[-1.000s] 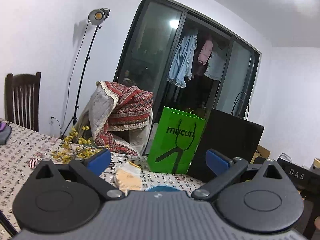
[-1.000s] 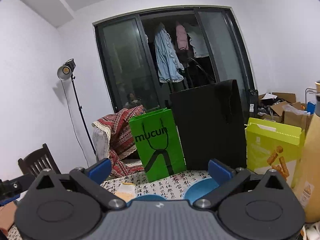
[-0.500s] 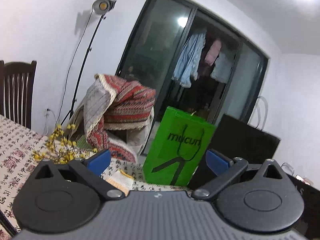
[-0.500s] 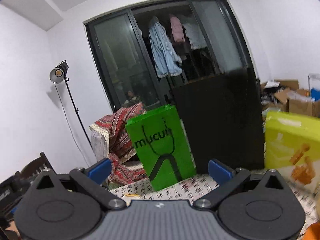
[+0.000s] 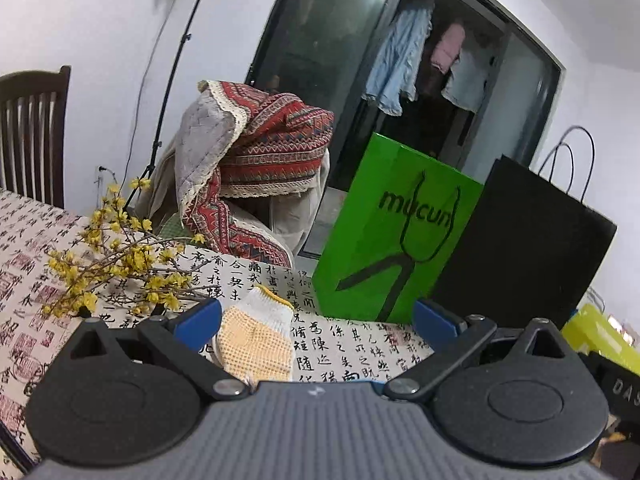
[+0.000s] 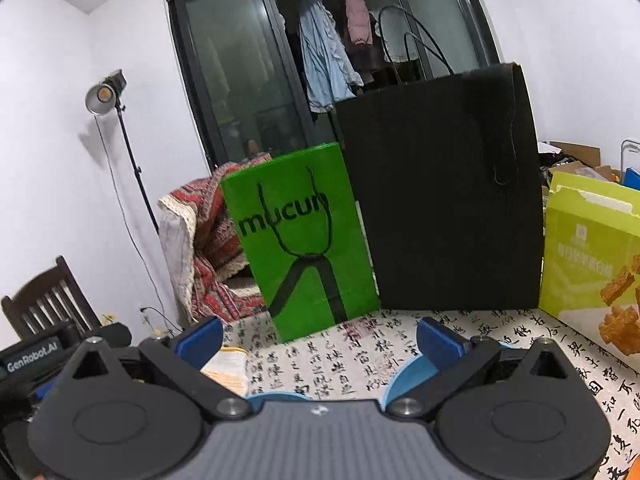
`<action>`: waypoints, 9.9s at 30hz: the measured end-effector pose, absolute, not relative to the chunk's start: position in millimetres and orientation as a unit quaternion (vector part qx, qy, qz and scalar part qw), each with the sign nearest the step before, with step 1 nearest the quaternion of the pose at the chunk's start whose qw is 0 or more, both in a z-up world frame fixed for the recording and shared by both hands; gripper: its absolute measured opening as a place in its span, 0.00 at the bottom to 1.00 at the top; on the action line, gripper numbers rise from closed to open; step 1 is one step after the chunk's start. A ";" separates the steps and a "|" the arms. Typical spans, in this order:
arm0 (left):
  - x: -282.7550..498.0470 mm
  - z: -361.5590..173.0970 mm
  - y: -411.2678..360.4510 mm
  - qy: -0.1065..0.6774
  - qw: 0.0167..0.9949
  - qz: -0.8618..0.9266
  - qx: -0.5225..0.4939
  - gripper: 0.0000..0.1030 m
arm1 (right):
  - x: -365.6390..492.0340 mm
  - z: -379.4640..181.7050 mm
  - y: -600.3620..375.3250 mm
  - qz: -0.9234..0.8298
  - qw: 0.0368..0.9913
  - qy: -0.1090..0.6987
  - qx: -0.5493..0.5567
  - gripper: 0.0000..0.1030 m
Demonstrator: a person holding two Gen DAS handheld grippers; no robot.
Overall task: Organize plates and bowls
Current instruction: 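Move both open grippers toward the two blue bowls near the green bag, then close the left gripper on a blue bowl rim while the right closes on another, then lift the gripped blue bowls off the tablecloth with both grippers, then carry the held blue bowls with both grippers away from the bags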
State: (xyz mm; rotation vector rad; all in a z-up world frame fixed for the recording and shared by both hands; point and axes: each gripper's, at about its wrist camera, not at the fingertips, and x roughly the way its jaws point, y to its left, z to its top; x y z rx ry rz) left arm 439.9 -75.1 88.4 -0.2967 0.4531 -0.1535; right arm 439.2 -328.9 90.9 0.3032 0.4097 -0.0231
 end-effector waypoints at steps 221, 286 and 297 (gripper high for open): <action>304.7 98.6 -35.3 0.370 0.924 -0.061 -0.079 0.15 | 323.0 105.0 -237.0 0.081 0.957 0.267 0.086 0.08; 196.3 102.5 62.5 0.343 0.934 -0.016 -0.098 0.15 | 226.5 110.8 -137.7 0.130 0.955 0.255 0.074 0.08; 183.2 100.8 80.7 0.341 0.934 -0.007 -0.104 0.15 | 217.1 107.9 -120.9 0.140 0.953 0.257 0.073 0.08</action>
